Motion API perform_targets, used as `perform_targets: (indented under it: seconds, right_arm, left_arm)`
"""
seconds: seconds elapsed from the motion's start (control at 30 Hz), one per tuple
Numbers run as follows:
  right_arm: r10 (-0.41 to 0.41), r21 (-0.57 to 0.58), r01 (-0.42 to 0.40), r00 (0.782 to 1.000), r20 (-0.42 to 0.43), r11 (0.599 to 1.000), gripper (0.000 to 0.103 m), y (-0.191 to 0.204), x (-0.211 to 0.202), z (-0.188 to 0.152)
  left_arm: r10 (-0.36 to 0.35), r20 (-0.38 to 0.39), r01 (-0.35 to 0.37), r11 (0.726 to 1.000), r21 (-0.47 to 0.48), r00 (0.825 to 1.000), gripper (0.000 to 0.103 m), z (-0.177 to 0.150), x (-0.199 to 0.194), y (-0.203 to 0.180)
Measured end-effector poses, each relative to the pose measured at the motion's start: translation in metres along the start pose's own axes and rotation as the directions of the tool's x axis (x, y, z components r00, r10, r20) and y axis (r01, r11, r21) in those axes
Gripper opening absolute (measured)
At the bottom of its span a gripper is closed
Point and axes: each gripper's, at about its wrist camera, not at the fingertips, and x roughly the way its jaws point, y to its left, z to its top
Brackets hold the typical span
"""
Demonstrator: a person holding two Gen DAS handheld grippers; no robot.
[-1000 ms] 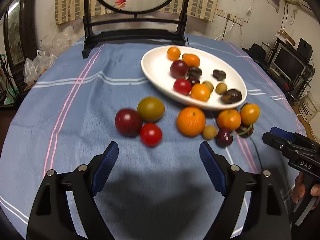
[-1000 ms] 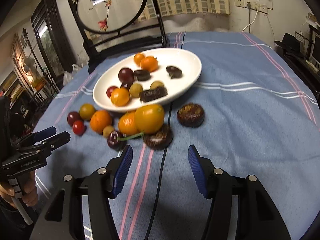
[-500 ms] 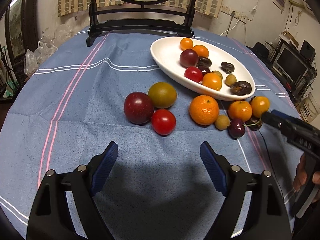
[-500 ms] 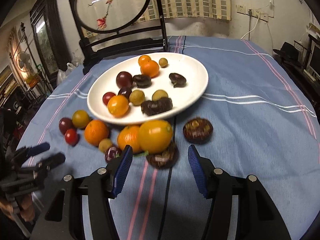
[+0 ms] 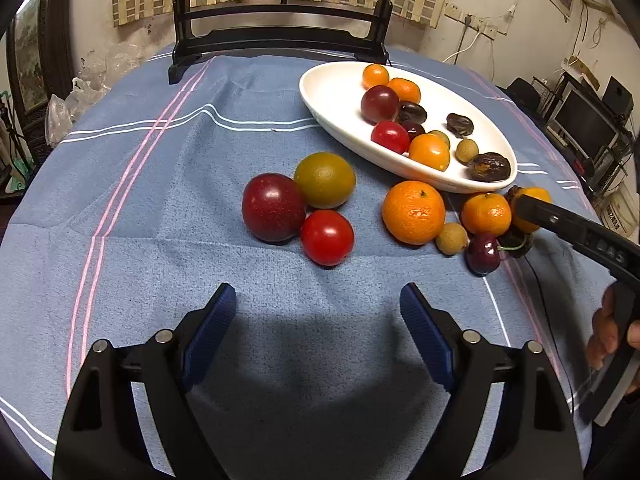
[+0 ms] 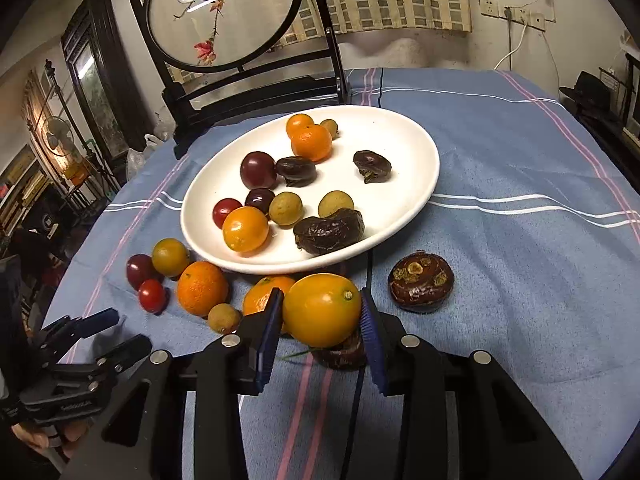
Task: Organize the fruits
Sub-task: 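Grasp a red tomato with the left gripper while the right gripper carries the yellow tomato, then open both grippers over the plate to release the tomatoes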
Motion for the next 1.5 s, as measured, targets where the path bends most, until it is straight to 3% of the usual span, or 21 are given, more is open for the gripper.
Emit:
perform_targets:
  seconds: [0.13,0.23,0.57,0.63,0.67,0.87,1.03,1.3,1.5]
  right_arm:
    - [0.016,-0.013,-0.016,1.0,0.027,1.0,0.038,-0.002,-0.013,-0.007]
    - [0.022,-0.016,-0.022,0.999,0.034,1.0,0.038,-0.005,-0.018,-0.013]
    - [0.075,-0.027,-0.074,0.996,0.038,0.997,0.038,-0.006,-0.022,-0.018]
    - [0.075,-0.037,-0.073,0.996,0.041,0.997,0.038,-0.004,-0.024,-0.019]
    - [0.071,-0.041,-0.069,0.997,0.043,0.997,0.039,-0.003,-0.024,-0.019]
    - [0.05,-0.057,-0.047,0.996,0.07,0.997,0.039,-0.002,-0.029,-0.022]
    - [0.054,-0.046,-0.05,0.995,0.087,0.998,0.038,-0.001,-0.034,-0.018]
    - [0.047,-0.127,-0.026,0.985,0.164,0.992,0.038,0.023,-0.053,0.01]
    - [0.035,-0.163,-0.007,0.985,0.168,0.987,0.038,0.03,-0.03,0.044]
  left_arm:
    - [0.02,0.001,-0.02,1.0,0.023,1.0,0.078,0.005,0.002,-0.003]
    - [0.033,-0.028,-0.032,0.999,0.039,0.999,0.063,0.01,0.01,-0.006]
    - [0.038,-0.072,-0.04,0.999,-0.028,0.997,0.046,0.03,0.027,-0.013]
    - [0.056,-0.073,-0.058,0.998,-0.026,0.996,0.03,0.035,0.03,-0.016]
    - [0.052,-0.079,-0.055,0.998,-0.028,0.996,0.028,0.036,0.032,-0.017]
    - [0.038,-0.075,-0.04,0.999,-0.028,0.996,0.027,0.031,0.022,-0.019]
    - [0.007,-0.019,-0.007,1.0,0.003,1.0,0.027,0.03,-0.008,-0.026]
    - [-0.033,0.109,0.023,0.995,0.093,0.994,0.027,0.071,-0.039,-0.053]
    - [-0.055,0.116,0.046,0.996,0.077,0.992,0.027,0.11,-0.008,-0.06]
